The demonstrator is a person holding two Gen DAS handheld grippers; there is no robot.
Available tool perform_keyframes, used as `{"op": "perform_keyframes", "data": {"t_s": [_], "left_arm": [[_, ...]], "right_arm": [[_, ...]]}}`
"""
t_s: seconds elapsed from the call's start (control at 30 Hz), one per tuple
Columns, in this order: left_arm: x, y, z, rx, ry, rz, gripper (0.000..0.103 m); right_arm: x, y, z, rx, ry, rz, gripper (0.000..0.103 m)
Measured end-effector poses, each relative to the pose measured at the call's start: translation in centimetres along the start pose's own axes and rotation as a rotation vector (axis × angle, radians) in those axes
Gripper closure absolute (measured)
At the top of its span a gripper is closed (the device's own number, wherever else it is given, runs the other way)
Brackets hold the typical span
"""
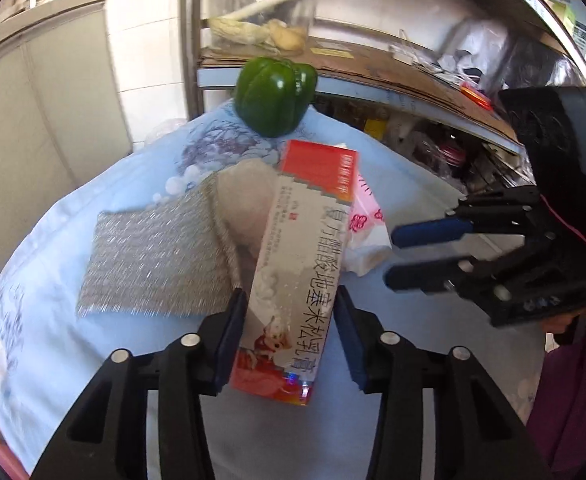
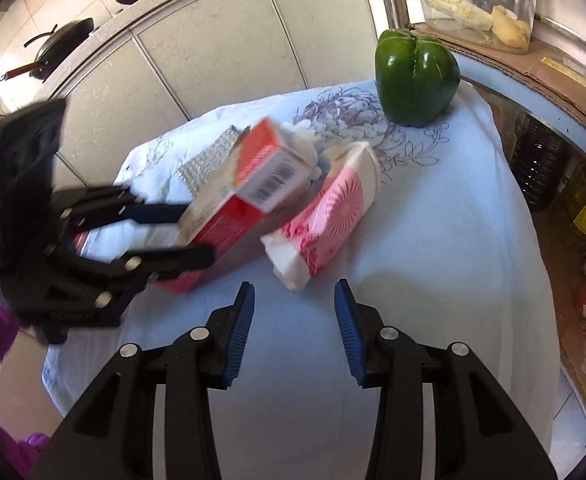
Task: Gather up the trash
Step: 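Return the left tool to the table and grasp the red-and-white medicine box, then hold the medicine box with the left tool while the right tool grasps the pink paper packet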
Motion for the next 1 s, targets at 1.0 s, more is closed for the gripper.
{"op": "perform_keyframes", "data": {"t_s": [1.0], "left_arm": [[-13.1, 8.6, 0.1, 0.394, 0.752, -0.039, 0.059]], "right_arm": [[-5.8, 2.5, -2.2, 0.062, 0.221, -0.178, 0.083]]}}
Point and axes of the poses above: each gripper's, at about its wrist camera, not at the fingertips, and y roughly against the way its jaws point, z to its right, x to its top, the point moved 2 cm from there along -y, roughly the way its jaws point, and after that the axes turned 2 degrees about -y, right-handed, at the moved point
